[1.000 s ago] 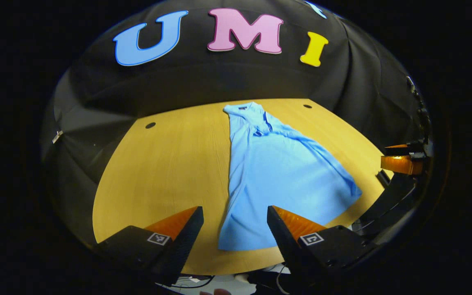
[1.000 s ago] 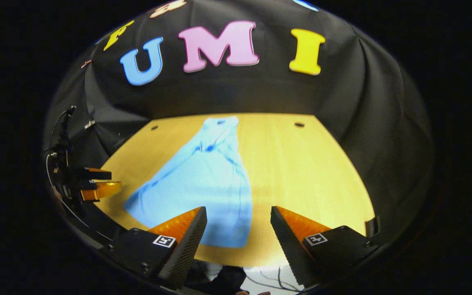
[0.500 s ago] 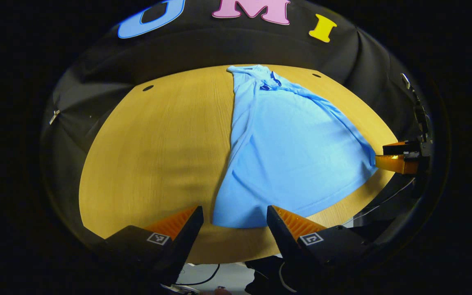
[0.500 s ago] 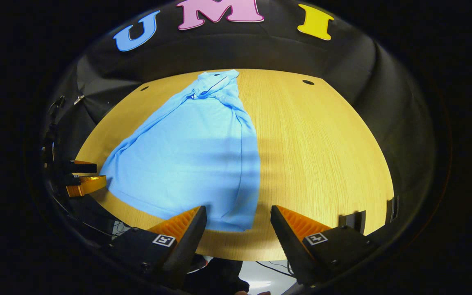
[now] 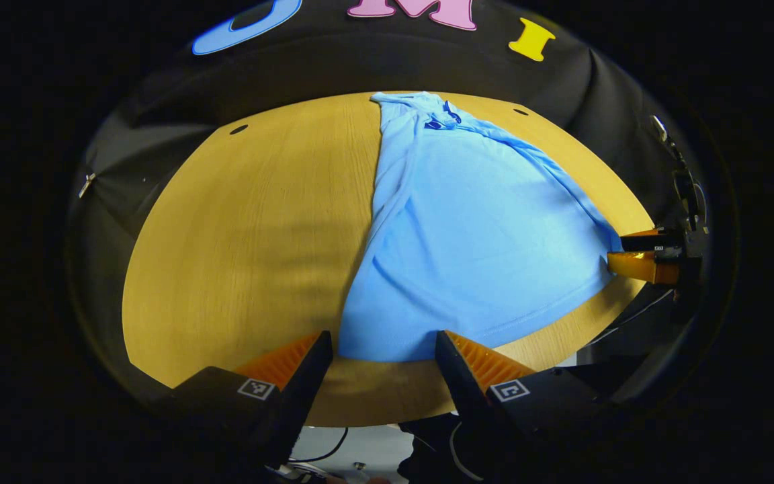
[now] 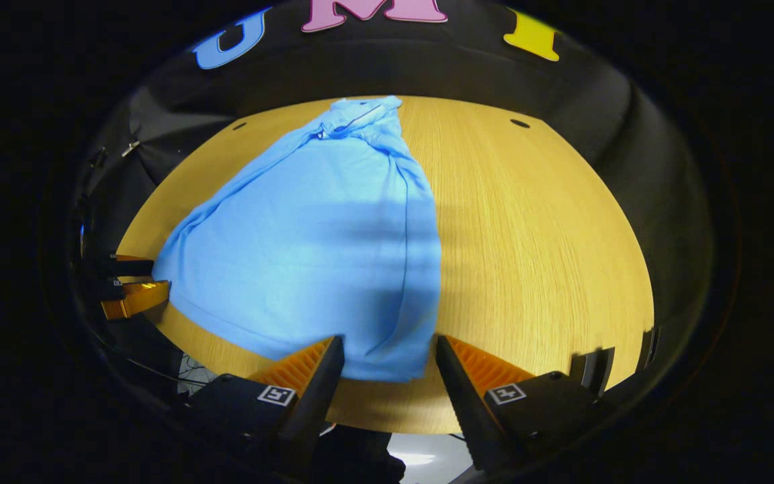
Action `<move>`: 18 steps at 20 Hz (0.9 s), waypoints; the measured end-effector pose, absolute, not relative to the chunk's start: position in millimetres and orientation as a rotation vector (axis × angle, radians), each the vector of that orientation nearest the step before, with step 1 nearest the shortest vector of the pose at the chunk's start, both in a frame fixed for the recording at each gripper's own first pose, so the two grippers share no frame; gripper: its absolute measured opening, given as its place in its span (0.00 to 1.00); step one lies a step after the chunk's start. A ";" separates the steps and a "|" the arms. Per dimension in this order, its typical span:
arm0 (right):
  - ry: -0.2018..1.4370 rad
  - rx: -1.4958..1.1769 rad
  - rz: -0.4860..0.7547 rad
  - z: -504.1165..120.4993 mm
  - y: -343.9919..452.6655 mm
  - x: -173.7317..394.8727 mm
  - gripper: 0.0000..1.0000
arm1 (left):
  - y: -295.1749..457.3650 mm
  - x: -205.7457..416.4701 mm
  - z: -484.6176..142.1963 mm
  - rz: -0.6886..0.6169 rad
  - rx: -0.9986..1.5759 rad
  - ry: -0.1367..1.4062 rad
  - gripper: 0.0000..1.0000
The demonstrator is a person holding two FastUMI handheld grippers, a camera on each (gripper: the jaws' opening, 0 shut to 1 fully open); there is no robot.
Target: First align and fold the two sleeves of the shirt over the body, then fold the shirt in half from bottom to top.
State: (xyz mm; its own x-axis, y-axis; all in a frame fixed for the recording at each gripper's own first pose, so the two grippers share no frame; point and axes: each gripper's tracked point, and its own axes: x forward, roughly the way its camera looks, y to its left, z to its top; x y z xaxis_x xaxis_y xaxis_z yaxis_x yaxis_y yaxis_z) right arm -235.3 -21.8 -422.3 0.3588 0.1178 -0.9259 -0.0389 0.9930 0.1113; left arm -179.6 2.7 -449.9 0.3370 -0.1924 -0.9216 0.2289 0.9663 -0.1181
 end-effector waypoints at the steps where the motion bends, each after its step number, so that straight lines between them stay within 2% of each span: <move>1: 1.191 0.071 0.109 -421.8 -21.2 -234.2 0.77 | 2.7 -179.2 -449.6 -0.278 0.034 1.195 1.00; 2: 1.193 0.070 0.121 -422.4 -19.5 -235.1 0.77 | 2.4 -178.3 -450.0 -0.280 0.035 1.198 0.99; 3: 1.193 0.072 0.131 -422.1 -16.9 -235.6 0.66 | 2.2 -177.4 -450.3 -0.277 0.033 1.193 0.99; 4: 1.189 0.071 0.142 -421.3 -14.0 -236.0 0.60 | 2.8 -176.1 -449.9 -0.267 0.025 1.190 0.94; 6: 1.186 0.085 0.167 -420.1 -6.4 -236.1 0.39 | -4.0 -175.1 -449.6 -0.267 0.007 1.182 0.55; 7: 1.190 0.088 0.173 -420.7 -4.0 -236.8 0.26 | -8.5 -173.7 -448.7 -0.276 -0.008 1.178 0.42; 8: 1.185 0.084 0.177 -420.5 -3.6 -235.9 0.18 | -12.2 -173.3 -448.2 -0.280 -0.023 1.176 0.29; 9: 1.185 0.089 0.184 -419.2 -2.9 -236.5 0.15 | -12.4 -171.3 -448.3 -0.270 -0.032 1.173 0.16; 10: 1.185 0.101 0.177 -417.5 -3.3 -235.6 0.10 | -12.6 -170.8 -448.3 -0.264 -0.048 1.179 0.07; 15: 1.148 0.169 0.151 -407.3 -3.7 -225.3 0.08 | -13.6 -168.6 -441.9 -0.257 -0.105 1.195 0.06; 18: 1.088 0.200 0.136 -385.1 -5.4 -204.4 0.08 | -16.6 -149.6 -422.0 -0.256 -0.116 1.144 0.06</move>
State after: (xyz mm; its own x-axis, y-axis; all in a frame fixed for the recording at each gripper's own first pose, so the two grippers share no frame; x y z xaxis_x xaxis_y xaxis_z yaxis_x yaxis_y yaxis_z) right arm -204.4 -5.4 -385.1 0.4585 0.2071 -0.8642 -0.0113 0.9737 0.2274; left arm -149.6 -16.6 -422.0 0.3887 -0.2599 -0.8839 0.1416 0.9648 -0.2214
